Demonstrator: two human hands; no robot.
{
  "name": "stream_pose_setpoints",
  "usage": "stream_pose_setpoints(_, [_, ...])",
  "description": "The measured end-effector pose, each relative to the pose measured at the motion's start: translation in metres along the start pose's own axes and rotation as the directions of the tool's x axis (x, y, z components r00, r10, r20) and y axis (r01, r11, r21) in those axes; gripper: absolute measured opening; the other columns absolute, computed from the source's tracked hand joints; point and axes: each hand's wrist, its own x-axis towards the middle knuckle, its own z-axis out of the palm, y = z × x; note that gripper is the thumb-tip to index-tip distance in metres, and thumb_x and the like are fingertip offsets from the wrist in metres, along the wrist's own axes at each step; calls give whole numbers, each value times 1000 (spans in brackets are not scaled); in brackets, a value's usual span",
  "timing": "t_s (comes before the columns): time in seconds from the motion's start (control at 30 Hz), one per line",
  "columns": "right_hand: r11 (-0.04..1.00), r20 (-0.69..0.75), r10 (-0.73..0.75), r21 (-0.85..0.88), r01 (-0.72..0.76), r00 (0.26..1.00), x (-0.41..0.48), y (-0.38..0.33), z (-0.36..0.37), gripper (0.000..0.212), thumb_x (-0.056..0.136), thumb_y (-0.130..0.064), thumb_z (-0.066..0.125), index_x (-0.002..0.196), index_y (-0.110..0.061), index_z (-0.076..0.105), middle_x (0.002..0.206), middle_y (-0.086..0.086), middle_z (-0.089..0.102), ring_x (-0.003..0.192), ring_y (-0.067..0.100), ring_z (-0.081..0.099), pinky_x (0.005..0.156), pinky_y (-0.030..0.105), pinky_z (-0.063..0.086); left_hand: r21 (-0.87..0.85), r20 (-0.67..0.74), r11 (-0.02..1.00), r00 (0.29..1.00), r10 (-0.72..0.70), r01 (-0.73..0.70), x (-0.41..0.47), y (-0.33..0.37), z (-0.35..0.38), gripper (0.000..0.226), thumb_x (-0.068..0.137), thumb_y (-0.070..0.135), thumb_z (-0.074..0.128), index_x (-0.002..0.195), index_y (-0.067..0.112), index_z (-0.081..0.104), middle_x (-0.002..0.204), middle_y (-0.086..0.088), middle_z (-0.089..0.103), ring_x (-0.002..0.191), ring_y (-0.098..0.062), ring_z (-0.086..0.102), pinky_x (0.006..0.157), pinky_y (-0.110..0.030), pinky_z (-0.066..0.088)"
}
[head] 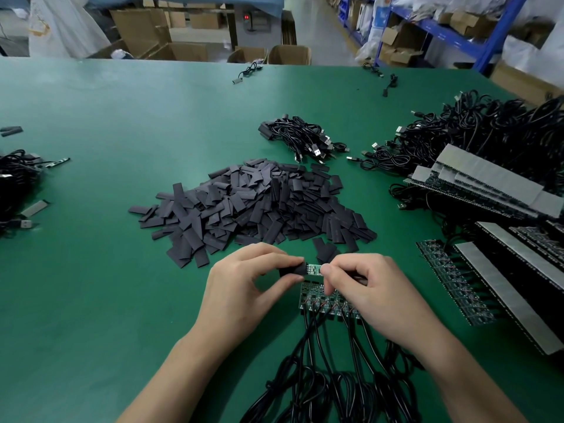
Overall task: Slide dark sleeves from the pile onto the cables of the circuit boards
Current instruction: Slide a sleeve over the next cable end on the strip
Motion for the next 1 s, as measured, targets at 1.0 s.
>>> stream_pose_setpoints(1.0, [996, 104, -28, 84, 20, 994, 0, 0, -1, 29, 99, -45, 53, 80, -31, 70, 57, -5, 53, 54, 8, 47, 55, 27, 38, 38, 42, 990, 991, 131, -132, 1, 4, -3, 22, 92, 38, 73, 107, 23, 80, 99, 13, 70, 92, -7, 65, 80, -31, 55])
